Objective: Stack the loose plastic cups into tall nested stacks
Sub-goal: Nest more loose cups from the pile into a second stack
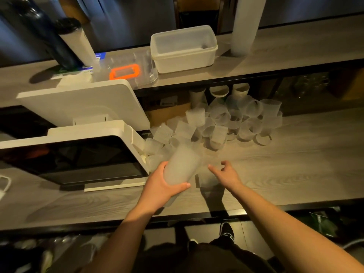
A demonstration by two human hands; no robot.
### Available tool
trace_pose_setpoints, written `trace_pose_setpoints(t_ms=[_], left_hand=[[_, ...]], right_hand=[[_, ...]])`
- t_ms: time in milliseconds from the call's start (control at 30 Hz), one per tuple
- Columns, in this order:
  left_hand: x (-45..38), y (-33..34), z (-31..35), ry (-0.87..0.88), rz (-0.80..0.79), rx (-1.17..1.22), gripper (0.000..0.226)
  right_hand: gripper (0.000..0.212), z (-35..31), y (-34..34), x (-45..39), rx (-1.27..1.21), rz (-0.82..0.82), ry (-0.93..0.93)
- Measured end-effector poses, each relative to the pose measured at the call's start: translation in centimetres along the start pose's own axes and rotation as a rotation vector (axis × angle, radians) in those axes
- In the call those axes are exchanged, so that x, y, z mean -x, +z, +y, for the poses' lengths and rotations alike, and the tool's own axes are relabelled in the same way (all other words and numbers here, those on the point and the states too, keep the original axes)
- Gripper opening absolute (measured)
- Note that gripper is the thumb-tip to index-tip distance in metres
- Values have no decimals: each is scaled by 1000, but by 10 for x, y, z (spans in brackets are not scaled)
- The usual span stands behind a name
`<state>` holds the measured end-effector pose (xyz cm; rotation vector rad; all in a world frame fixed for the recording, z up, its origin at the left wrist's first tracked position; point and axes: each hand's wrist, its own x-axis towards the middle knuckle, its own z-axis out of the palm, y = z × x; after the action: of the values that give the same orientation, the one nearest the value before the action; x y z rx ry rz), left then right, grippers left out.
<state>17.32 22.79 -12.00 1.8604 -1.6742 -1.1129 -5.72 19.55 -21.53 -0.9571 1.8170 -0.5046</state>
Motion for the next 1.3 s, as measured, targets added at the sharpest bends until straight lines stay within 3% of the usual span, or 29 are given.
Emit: trace_pose_setpoints(t_ms=[133,333,533,867,967,1133,1300], left_hand=[[4,-5,-9,-32,-2,14,78],[4,-10,-16,-63,10,-24,82],[5,-8,-13,-45,-3,-8,78],[-8,16,13,21,-79,-100,82],[-12,24,24,48,-122,-142,88],[-18,38,42,121,-201,-180,93],[-20,51,55,197,-260,-231,93]], right_hand=[[99,12,24,-9,121,-73,64],[84,29,40,-13,156,-7,58],[97,29,26,-3,-84,49,-9],[48,-10,-46,39,-631,173,-211],[58,-20,-68,52,-732,122,-298],[70,-28,-95,74,-559,109,-476],[60,-24,-111,83,-354,121,-522]])
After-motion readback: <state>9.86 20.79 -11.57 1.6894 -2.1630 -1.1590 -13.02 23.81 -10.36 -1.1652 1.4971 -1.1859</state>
